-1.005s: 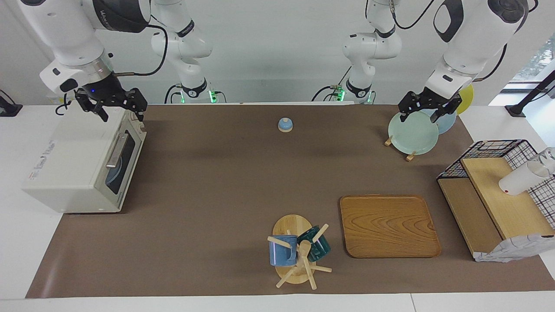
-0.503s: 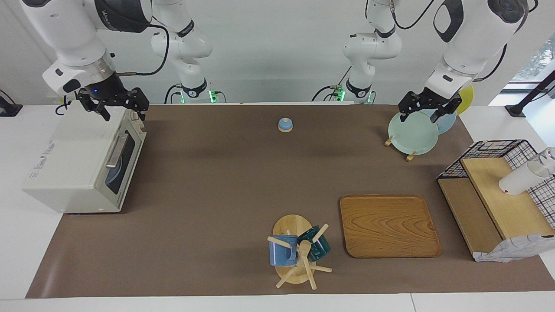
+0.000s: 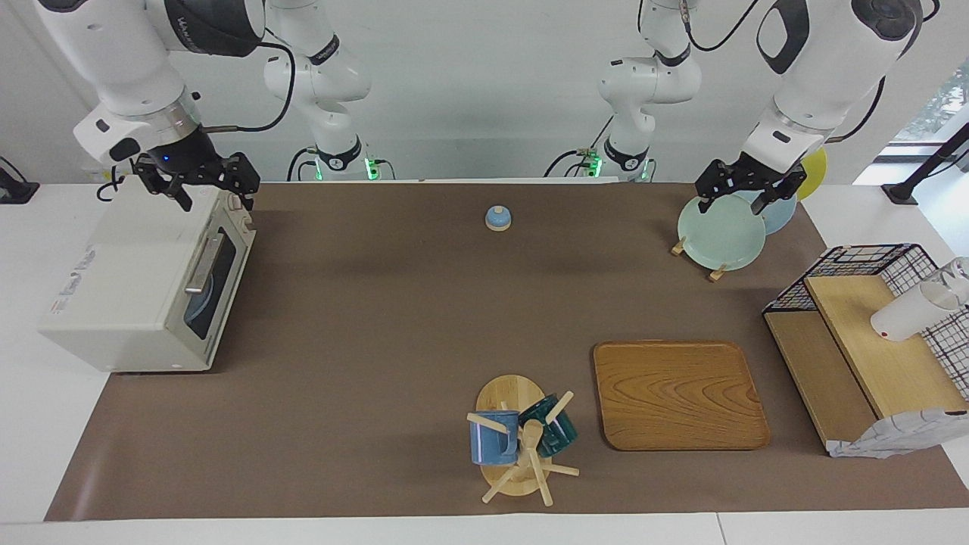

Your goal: Put eggplant into oven

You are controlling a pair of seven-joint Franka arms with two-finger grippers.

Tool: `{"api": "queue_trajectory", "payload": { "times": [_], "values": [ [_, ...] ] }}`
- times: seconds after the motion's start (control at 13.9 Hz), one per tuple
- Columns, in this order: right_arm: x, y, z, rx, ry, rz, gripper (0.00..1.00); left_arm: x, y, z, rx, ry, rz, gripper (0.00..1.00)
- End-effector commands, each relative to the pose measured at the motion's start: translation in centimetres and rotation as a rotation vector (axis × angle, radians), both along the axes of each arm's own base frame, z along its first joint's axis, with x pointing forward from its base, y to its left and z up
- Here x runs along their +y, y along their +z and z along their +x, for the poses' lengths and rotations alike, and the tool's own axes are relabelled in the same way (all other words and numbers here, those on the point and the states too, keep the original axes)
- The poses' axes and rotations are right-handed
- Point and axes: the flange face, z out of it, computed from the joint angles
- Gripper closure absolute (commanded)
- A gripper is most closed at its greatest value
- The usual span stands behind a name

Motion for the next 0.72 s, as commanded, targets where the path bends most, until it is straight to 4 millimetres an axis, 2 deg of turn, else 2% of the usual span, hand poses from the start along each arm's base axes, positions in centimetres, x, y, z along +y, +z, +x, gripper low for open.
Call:
{"api": "queue_trajectory", "payload": {
  "times": [0.0,0.65],
  "values": [
    [0.17,0.25,-0.57,0.004,-0.017,0.024,0.0,0.21,0.43,-0.33,-0.017,-0.009,0.012,0.0],
    [0.34,0.32,-0.56,0.002,-0.014,0.023,0.0,0.22,0.36,-0.49,-0.008,-0.006,0.013,0.0]
  ]
}}
